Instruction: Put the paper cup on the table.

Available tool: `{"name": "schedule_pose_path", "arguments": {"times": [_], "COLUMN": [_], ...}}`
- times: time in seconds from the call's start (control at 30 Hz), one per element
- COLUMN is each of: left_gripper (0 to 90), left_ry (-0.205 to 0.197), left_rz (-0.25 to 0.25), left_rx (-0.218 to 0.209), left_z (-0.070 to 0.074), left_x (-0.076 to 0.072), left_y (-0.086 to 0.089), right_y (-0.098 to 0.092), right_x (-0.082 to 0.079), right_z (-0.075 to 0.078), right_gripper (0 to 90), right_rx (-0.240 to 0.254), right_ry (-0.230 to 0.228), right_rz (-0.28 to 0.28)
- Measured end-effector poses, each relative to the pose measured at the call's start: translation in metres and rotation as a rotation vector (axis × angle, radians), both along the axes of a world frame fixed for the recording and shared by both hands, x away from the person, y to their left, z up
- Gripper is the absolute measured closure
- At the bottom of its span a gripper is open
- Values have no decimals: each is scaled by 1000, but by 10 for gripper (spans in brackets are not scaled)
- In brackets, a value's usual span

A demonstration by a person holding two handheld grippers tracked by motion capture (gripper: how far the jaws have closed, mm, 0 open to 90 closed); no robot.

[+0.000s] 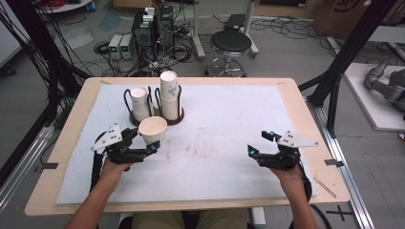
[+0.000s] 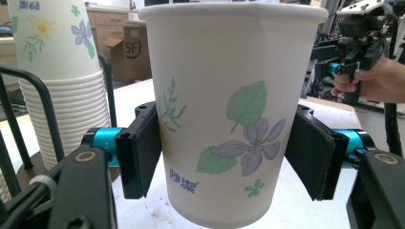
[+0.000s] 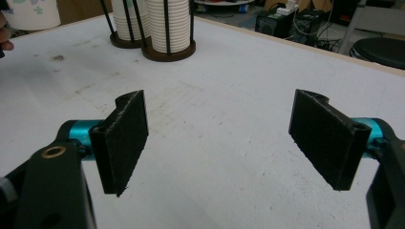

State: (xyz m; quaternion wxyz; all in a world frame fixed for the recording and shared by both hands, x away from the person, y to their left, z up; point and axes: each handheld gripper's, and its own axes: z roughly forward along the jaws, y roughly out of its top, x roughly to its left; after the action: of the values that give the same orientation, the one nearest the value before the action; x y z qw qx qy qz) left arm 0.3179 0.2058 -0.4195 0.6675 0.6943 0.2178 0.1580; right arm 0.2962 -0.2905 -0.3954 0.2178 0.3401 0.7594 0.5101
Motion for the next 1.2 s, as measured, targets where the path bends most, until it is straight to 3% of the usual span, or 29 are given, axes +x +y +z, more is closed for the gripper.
{"name": "schedule_pose_path", "arguments": {"times": [0.17,0.53,0.7,0.97,1.2], "left_gripper": [327,332,335,335,342], "left_ry": [30,23,39,91,162], "left_rz": [-1,1,8,23,29], "left_rx": [0,10,7,102,245], "left_z": [-6,-5,-7,-20,-31], "left_x": [2,14,22,34,38], "left_y": [-7,-33,-42,-61,-72], "right_y": [3,3,3,4,5], "right_x": [1,-1,-2,-1,-1], "right_z": [-1,0,1,1,1], "right_gripper": [218,218,218,218,218], "right_rx": [-5,-8,0,1,0], "right_ry": [3,-3,-2,-1,-4], "right_rz": [12,28,27,37,41]}}
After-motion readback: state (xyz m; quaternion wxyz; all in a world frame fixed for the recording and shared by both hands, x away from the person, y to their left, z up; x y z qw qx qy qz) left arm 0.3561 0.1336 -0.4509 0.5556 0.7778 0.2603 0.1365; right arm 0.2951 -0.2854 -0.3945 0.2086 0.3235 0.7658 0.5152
